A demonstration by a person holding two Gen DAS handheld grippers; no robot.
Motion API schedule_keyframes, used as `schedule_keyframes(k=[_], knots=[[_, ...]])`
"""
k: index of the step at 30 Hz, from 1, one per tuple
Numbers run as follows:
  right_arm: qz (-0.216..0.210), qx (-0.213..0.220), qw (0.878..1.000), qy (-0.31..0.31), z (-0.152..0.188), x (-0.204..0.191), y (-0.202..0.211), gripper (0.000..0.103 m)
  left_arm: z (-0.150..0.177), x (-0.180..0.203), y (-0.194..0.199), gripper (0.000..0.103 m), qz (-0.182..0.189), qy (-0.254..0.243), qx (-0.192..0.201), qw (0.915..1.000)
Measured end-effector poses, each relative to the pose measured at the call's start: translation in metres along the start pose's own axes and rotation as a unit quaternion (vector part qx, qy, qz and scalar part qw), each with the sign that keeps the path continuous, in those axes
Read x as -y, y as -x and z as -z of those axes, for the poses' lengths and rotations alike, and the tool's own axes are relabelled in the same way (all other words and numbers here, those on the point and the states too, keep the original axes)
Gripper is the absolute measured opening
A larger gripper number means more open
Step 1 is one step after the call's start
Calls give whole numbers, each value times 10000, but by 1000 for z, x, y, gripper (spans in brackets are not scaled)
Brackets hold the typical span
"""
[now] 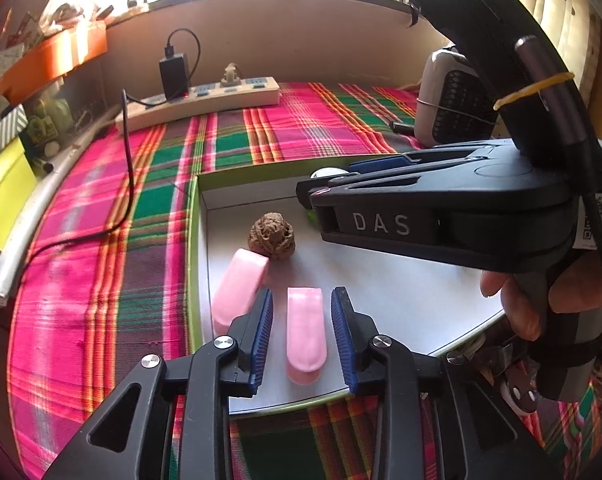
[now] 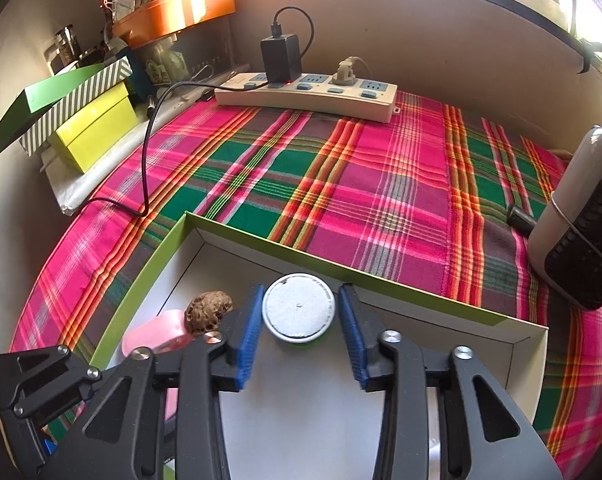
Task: Organize objects
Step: 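Open the left gripper to drop the pink clip while the right releases the spool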
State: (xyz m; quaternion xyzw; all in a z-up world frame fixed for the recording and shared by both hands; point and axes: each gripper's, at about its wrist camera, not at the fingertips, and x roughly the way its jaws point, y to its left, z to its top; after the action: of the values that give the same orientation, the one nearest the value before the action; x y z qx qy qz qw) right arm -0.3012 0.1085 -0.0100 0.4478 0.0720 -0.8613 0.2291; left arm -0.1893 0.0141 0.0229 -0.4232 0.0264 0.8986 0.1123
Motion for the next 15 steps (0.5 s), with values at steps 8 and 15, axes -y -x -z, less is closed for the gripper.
schedule_keyframes(k=[8,15], knots=[[44,170,9998,-46,1,1,12,48,1,2,8,30,-15,-33,62,10000],[48,309,9994,-151,4,2,25,49,4,1,19,30,-59,-43,161,9998]])
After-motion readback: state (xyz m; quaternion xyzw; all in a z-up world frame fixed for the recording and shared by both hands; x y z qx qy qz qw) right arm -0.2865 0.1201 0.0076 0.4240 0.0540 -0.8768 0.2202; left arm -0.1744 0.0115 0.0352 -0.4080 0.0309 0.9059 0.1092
